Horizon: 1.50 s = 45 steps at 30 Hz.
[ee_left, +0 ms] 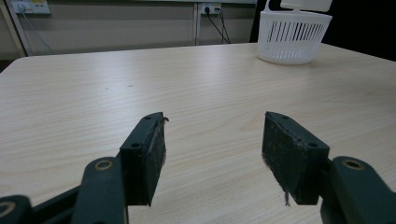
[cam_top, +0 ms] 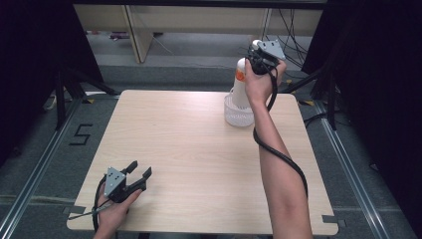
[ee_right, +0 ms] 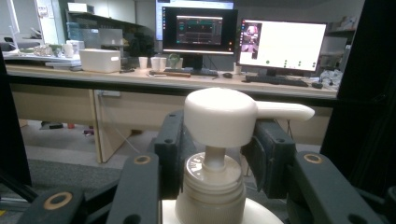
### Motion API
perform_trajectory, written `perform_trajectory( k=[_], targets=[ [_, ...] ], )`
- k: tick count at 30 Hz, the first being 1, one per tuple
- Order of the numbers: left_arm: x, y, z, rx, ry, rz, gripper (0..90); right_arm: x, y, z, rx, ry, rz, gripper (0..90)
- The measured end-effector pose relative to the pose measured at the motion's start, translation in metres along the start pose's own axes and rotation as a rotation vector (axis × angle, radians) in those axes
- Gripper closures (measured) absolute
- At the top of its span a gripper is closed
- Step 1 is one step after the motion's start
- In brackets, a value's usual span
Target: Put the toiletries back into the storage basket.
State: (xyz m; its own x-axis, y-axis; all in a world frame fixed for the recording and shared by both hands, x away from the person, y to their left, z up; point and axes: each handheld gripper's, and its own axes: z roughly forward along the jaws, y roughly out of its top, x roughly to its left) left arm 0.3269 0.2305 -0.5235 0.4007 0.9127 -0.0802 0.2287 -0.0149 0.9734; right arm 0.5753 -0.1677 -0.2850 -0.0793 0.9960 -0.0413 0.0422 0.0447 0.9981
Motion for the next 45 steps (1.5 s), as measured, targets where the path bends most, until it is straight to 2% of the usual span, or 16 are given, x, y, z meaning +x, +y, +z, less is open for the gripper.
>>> perform_trajectory(
  k=[17,18,19,24,25,27,30,31,45],
  targets=[
    [0.0,0.0,0.0,-0.001,0.0,0.003,39.0,0.0,-0.006,0.006,0.014,-0.008,-0.001,60.1],
    [0.0,0.0,0.0,-0.001,0.0,0.003,38.9,0.001,-0.007,0.005,0.02,-0.013,0.011,60.1],
    [0.0,0.0,0.0,-0.002,0.0,0.002,38.9,0.0,-0.007,0.006,0.015,-0.011,-0.002,60.1],
    [0.0,0.0,0.0,-0.002,0.0,0.003,38.9,0.002,-0.012,0.007,0.029,-0.005,-0.009,60.1],
    [0.0,0.0,0.0,-0.002,0.0,0.002,39.0,0.003,-0.013,0.007,0.033,-0.008,0.002,60.1],
    [0.0,0.0,0.0,-0.001,0.001,0.001,39.0,0.002,-0.015,0.007,0.034,-0.005,-0.01,60.1],
    [0.0,0.0,0.0,-0.002,-0.001,0.003,39.0,0.003,-0.017,0.007,0.05,0.0,0.007,60.1],
    [0.0,0.0,0.0,-0.002,-0.001,0.002,38.9,0.003,-0.018,0.007,0.043,-0.003,-0.008,60.1],
    [0.0,0.0,0.0,-0.002,-0.001,0.003,38.9,0.004,-0.034,0.008,0.085,0.003,-0.002,60.1]
  ],
)
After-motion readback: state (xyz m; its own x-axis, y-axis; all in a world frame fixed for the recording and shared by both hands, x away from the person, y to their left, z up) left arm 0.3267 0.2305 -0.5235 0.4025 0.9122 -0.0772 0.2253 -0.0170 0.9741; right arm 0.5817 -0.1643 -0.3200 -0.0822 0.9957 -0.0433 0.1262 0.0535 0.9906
